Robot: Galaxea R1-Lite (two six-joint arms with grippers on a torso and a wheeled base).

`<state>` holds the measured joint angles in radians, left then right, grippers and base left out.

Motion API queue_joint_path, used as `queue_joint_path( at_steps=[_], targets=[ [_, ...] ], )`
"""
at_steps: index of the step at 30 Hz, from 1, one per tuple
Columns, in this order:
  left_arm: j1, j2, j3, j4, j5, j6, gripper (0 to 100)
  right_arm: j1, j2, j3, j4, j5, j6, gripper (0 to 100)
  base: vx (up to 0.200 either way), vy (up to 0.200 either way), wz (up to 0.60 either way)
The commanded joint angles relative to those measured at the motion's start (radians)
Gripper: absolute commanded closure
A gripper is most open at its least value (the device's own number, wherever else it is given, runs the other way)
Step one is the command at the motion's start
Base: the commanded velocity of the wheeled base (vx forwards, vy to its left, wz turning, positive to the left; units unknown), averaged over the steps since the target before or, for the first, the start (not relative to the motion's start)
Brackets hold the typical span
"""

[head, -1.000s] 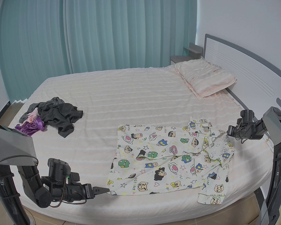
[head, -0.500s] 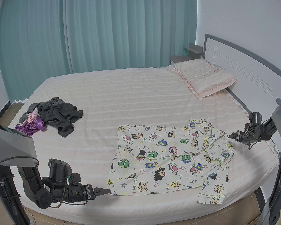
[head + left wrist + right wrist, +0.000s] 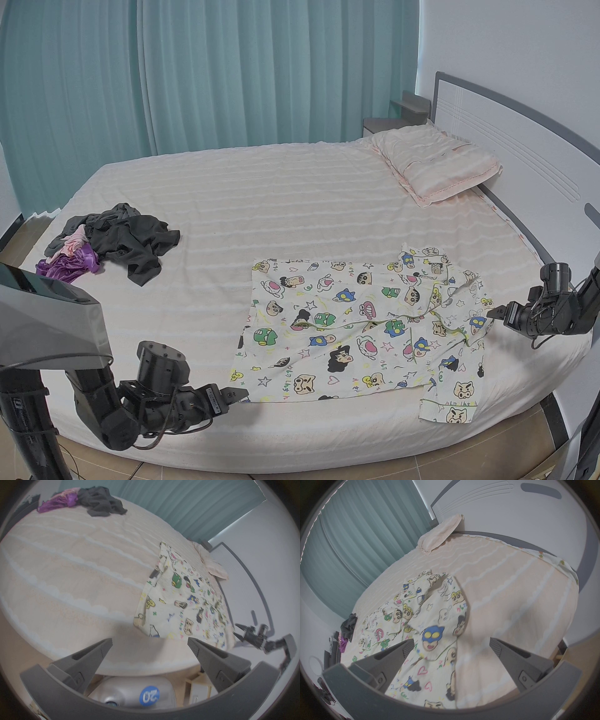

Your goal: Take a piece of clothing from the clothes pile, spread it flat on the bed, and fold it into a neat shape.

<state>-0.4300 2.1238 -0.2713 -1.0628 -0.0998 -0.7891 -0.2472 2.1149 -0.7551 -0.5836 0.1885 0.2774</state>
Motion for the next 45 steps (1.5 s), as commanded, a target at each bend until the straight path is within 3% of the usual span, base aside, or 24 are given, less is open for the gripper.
queue_joint_path(
  at_steps=[1,3,5,13,20,21,30,41,45],
  targets=[
    [-0.113,0.13,-0.114,0.004,0.149,-0.076,0,0.043,-0.085,0.149,-0.09,0.008,0.074,0,0.0,0.0,0.0],
    [-0.135,0.165,-0.16,0.006,0.239,-0.096,0,0.065,-0.09,0.192,-0.139,0.008,0.123,0,0.0,0.0,0.0],
    [-0.148,0.188,-0.175,0.006,0.267,-0.102,0,0.08,-0.096,0.224,-0.177,0.008,0.158,0,0.0,0.0,0.0],
    [-0.156,0.232,-0.252,0.007,0.339,-0.105,0,0.135,-0.096,0.364,-0.389,0.0,0.23,0,0.0,0.0,0.0],
    [-0.153,0.234,-0.266,0.006,0.37,-0.151,0,0.137,-0.053,0.479,-0.478,-0.001,0.212,0,0.0,0.0,0.0],
    [-0.151,0.234,-0.27,0.006,0.377,-0.156,100,0.138,-0.039,0.491,-0.479,-0.001,0.198,0,0.0,0.0,0.0],
    [-0.125,0.208,-0.278,0.0,0.413,-0.237,100,0.154,-0.035,0.551,-0.482,0.008,0.017,0,0.0,0.0,0.0],
    [-0.072,0.153,-0.306,-0.005,0.448,-0.282,100,0.166,0.011,0.359,-0.436,-0.054,0.0,0,0.0,0.0,0.0],
    [-0.069,0.159,-0.307,-0.005,0.45,-0.283,100,0.163,0.068,0.296,-0.387,-0.044,-0.067,0,0.0,0.0,0.0]
  ],
)
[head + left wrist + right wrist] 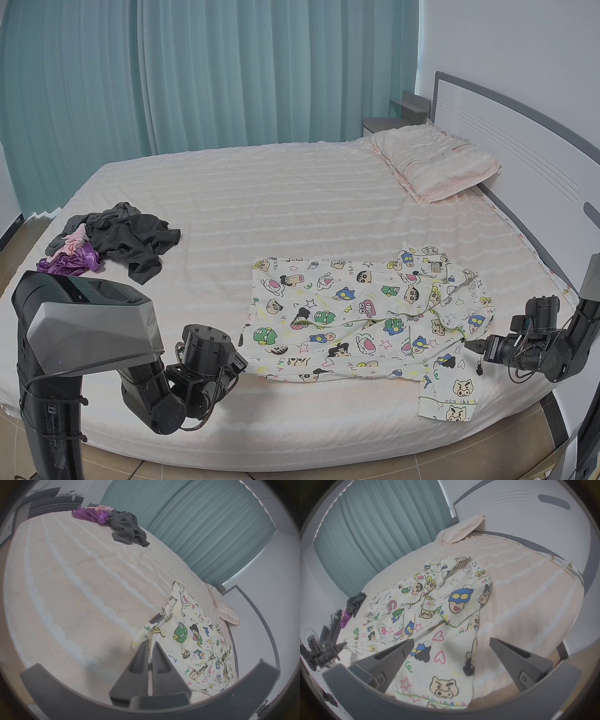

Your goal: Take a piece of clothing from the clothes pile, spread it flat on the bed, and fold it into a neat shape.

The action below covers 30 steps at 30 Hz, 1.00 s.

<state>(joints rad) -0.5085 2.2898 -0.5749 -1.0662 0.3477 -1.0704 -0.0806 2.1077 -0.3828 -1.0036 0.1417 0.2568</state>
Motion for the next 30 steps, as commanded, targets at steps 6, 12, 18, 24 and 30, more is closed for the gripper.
queue_joint_path(
  at_steps=[6,12,18,24,30],
  targets=[
    [0.022,-0.009,-0.006,-0.001,0.001,-0.002,100,0.025,0.141,-0.107,0.042,0.006,-0.082,0,0.0,0.0,0.0],
    [0.021,-0.006,-0.005,-0.001,0.001,-0.002,100,0.045,0.21,-0.117,0.053,0.001,-0.088,0,0.0,0.0,0.0],
    [0.021,-0.004,-0.003,-0.001,0.001,-0.002,100,0.048,0.21,-0.107,0.019,0.002,-0.087,0,0.0,0.0,0.0],
    [0.021,-0.003,0.001,-0.001,0.001,-0.002,100,0.042,0.213,-0.134,0.01,0.006,-0.074,100,0.0,0.0,0.0],
    [0.021,-0.003,0.004,-0.001,0.001,-0.002,100,0.013,0.209,-0.189,0.01,0.006,-0.068,100,0.0,0.0,0.0]
  ],
)
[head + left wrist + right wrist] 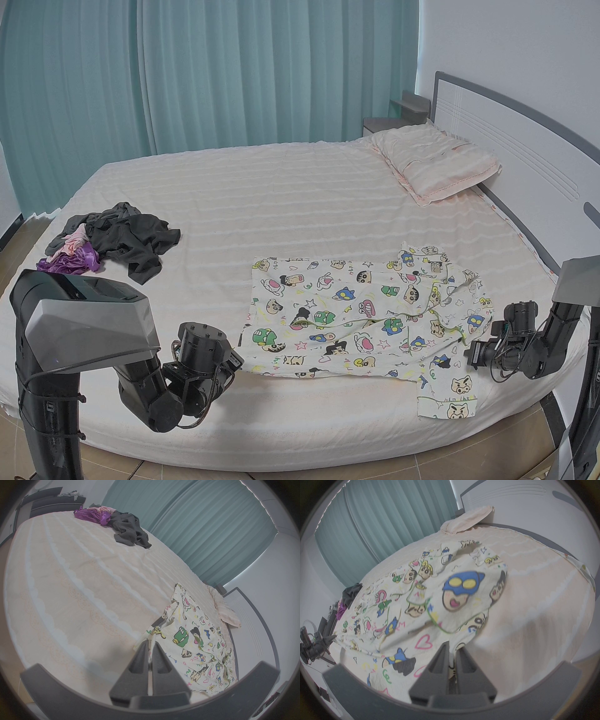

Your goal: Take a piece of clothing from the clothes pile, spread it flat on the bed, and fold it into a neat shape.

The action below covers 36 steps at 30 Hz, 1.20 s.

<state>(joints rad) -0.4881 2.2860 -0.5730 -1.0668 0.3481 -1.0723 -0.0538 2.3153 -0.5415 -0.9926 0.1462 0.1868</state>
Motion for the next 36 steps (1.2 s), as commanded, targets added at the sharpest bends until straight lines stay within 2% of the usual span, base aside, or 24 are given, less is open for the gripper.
queue_joint_path(
  at_steps=[1,14,15,21,26,36],
  targets=[
    [0.0,0.001,0.001,-0.001,0.0,0.002,100,-0.023,0.001,-0.06,0.0,0.001,0.002,100,0.0,0.0,0.0],
    [0.002,0.023,0.001,-0.002,0.003,0.006,100,-0.037,0.058,-0.232,0.012,0.001,0.002,100,0.0,0.0,0.0],
    [0.002,0.023,0.001,-0.002,0.003,0.006,100,-0.043,0.062,-0.232,0.012,0.003,0.002,0,0.0,0.0,0.0],
    [0.0,0.024,0.001,-0.002,0.003,0.006,100,-0.077,0.053,-0.209,0.006,0.033,0.003,0,0.0,0.0,0.0],
    [0.0,0.024,-0.002,-0.002,0.002,0.006,100,-0.139,-0.008,-0.127,0.015,0.089,-0.009,0,0.0,0.0,0.0],
    [0.002,0.024,-0.001,-0.004,0.002,0.003,100,-0.215,-0.039,-0.1,0.015,0.112,-0.004,0,0.0,0.0,0.0]
  ],
)
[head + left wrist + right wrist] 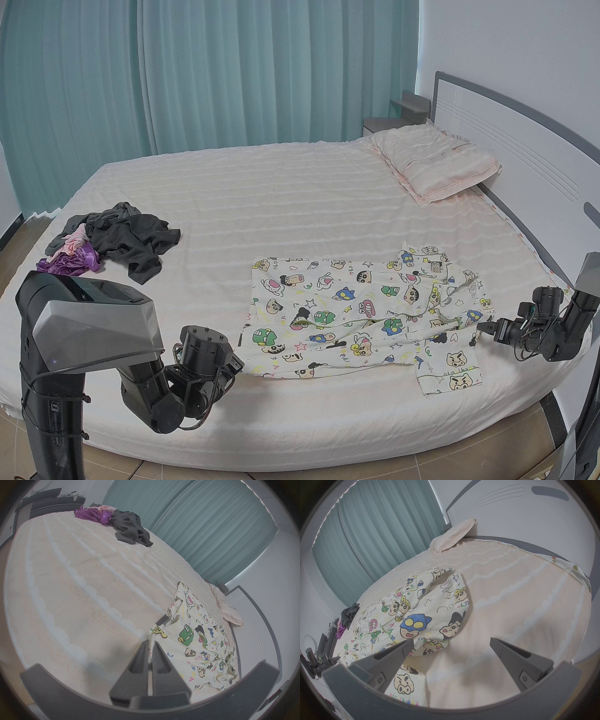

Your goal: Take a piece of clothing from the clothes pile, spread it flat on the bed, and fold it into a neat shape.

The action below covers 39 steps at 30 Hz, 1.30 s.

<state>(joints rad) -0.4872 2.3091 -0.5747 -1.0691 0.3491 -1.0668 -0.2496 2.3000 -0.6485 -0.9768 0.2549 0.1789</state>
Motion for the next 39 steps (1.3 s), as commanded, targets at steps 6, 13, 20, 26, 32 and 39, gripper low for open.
queue_joint_path(
  at_steps=[6,13,20,26,32,39],
  targets=[
    [-0.001,0.001,0.001,-0.002,0.001,0.001,100,-0.019,-0.074,0.132,-0.017,0.119,-0.007,0,0.0,0.0,0.0],
    [-0.001,0.001,0.001,-0.002,0.001,0.001,100,0.024,-0.077,0.211,-0.025,0.178,-0.088,0,0.0,0.0,0.0],
    [-0.001,-0.001,0.004,-0.002,0.001,0.001,100,0.052,-0.019,0.244,-0.025,0.181,-0.196,0,0.0,0.0,0.0],
    [-0.001,-0.001,0.003,-0.002,0.001,0.002,100,0.076,-0.016,0.271,-0.028,0.182,-0.236,0,0.0,0.0,0.0],
    [-0.001,-0.001,0.006,-0.002,0.001,0.001,100,0.133,-0.014,0.267,-0.028,0.178,-0.228,0,0.0,0.0,0.0],
    [-0.002,-0.001,0.006,-0.002,0.001,0.002,100,0.138,-0.007,0.259,-0.028,0.167,-0.226,0,0.0,0.0,0.0]
  ],
)
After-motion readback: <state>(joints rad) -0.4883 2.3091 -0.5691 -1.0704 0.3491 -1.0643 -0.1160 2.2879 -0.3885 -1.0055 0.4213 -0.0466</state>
